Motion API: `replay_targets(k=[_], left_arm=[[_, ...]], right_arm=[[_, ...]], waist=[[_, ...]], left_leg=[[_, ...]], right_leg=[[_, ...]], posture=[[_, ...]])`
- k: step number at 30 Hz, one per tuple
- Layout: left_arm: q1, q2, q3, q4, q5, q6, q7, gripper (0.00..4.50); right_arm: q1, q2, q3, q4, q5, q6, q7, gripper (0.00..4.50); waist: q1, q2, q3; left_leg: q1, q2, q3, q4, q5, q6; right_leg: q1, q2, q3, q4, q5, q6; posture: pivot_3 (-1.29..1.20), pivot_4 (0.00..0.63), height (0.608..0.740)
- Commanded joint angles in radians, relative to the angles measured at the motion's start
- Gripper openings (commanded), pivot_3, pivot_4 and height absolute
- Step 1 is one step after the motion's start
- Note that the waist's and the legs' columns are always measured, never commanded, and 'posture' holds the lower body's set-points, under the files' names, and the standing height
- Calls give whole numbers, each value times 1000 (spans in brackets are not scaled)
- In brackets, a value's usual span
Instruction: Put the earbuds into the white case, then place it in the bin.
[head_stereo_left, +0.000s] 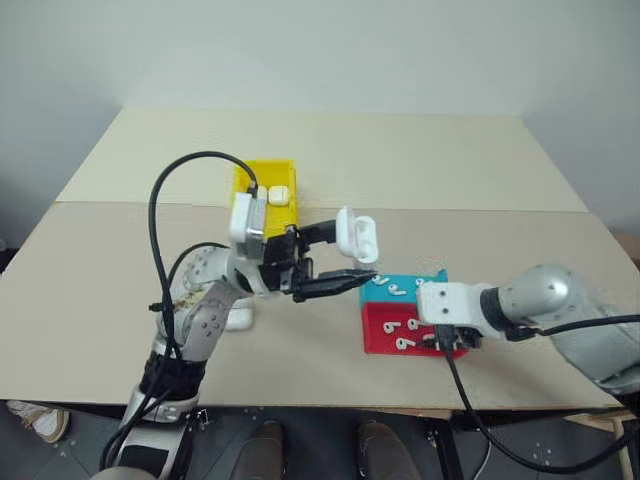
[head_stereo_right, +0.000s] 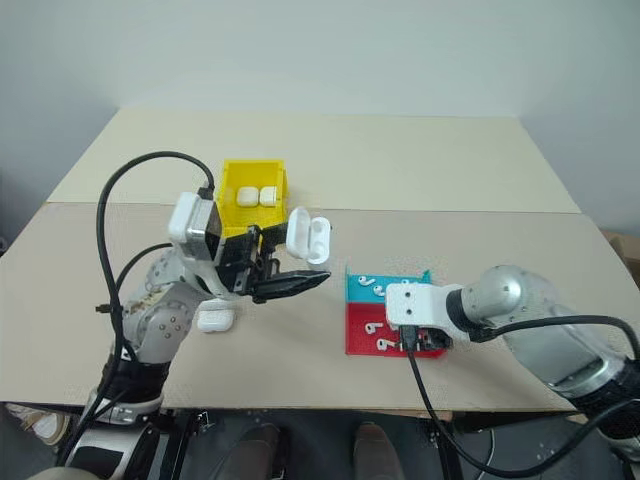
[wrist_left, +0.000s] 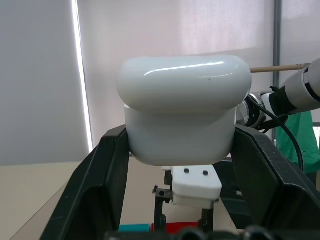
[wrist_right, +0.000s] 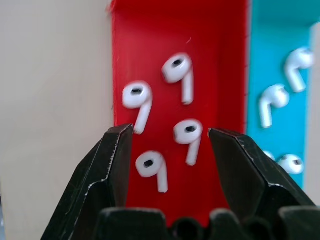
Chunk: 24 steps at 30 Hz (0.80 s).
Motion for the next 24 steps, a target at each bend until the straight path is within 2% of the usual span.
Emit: replay_targets(k=[1,14,16,19,24], left_arm=[[16,-10,-9,-86,-5,15,43,2763],[31,-16,-19,-119,-11,27,72,2763],[31,-14,-17,-123,-18,32,73,2763],[31,-14,-15,-128,-21,38,74,2763],[34,-11,-11,-135,-30,46,79,2763]], right_arm=[[-8,-36,5,19,-72,-83,51,2895],[18,1,-19,76,-132,-169,121,2895],[28,5,-24,72,-127,-168,127,2520],[34,18,-29,77,-131,-169,129,1679],[42,28,-43,73,-133,-165,130,1679]], waist=[[1,0,0],[-1,0,0],[-1,0,0],[-1,0,0],[-1,0,0]], left_leg=[[0,0,-1,0,0,0],[1,0,-2,0,0,0],[1,0,-2,0,0,0],[1,0,-2,0,0,0],[2,0,-3,0,0,0]], right_leg=[[0,0,0,0,0,0],[1,0,0,0,0,0],[1,0,0,0,0,0],[1,0,0,0,0,0],[1,0,0,1,0,0]], posture=[[0,150,740],[0,150,740],[0,150,740],[0,150,740],[0,150,740]])
